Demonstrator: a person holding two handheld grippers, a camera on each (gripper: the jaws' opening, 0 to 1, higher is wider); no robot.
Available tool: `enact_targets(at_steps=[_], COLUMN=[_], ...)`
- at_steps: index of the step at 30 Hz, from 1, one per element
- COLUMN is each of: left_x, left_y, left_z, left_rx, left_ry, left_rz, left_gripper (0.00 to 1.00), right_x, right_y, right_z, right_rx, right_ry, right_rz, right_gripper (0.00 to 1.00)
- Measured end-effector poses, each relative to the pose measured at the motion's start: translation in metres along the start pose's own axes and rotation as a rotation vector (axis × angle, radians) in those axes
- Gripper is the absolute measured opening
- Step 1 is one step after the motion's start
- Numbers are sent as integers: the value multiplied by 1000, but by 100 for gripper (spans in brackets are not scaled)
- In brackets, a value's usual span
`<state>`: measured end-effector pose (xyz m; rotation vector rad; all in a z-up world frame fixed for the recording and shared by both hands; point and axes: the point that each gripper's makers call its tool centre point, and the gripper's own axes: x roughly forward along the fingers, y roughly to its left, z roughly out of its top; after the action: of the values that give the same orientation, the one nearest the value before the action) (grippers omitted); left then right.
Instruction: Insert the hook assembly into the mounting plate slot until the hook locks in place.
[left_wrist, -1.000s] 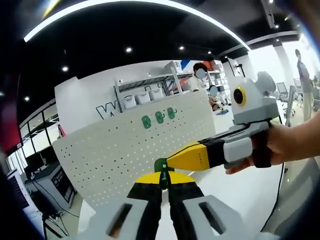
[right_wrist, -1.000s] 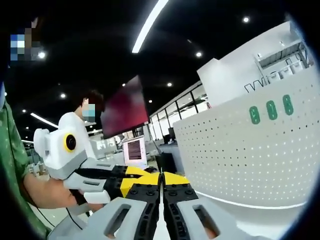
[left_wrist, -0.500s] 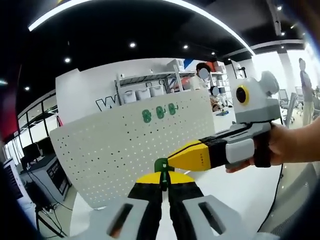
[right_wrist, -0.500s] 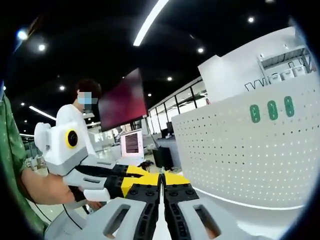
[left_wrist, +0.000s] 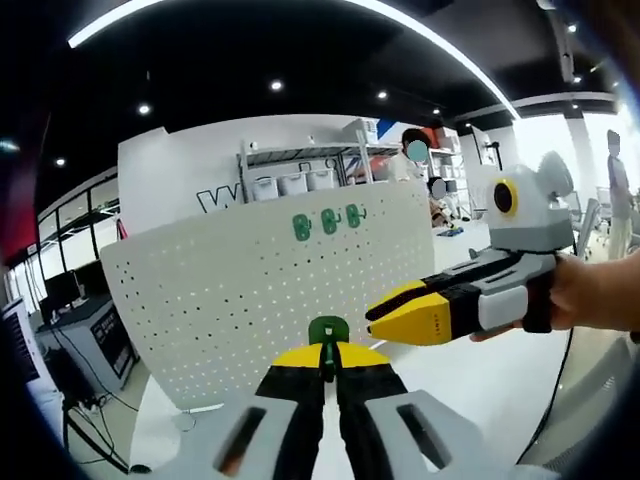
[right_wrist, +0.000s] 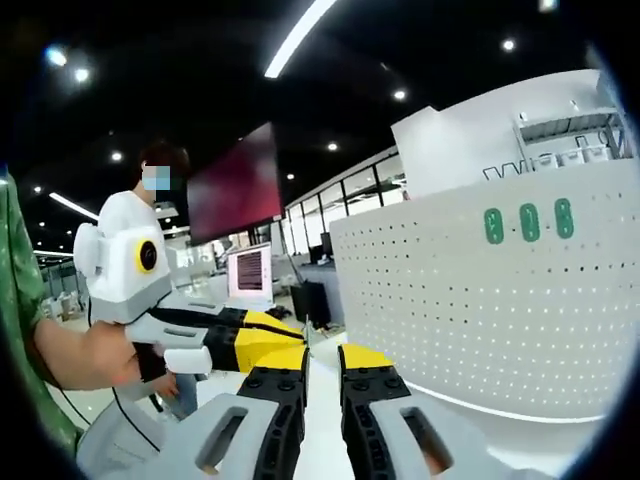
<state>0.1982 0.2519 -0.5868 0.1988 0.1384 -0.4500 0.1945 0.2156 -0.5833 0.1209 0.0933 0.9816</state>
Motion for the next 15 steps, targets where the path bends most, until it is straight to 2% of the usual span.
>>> enact_targets(at_steps=[4, 11, 15], left_x=[2, 7, 8], left_y=[0, 7, 9], left_z=[-1, -7, -8], left_rx=[-8, -77, -78], left_ry=[0, 3, 7], left_rz=[1, 17, 29], left_gripper=[3, 3, 3], right_x=[-5, -13, -18], right_y=[-1, -5, -8], right_z=[-4, -12, -18], right_rx=[-14, -32, -29], right_ry=[19, 49, 58], right_rz=[-15, -59, -76], right_gripper=[18, 23, 30])
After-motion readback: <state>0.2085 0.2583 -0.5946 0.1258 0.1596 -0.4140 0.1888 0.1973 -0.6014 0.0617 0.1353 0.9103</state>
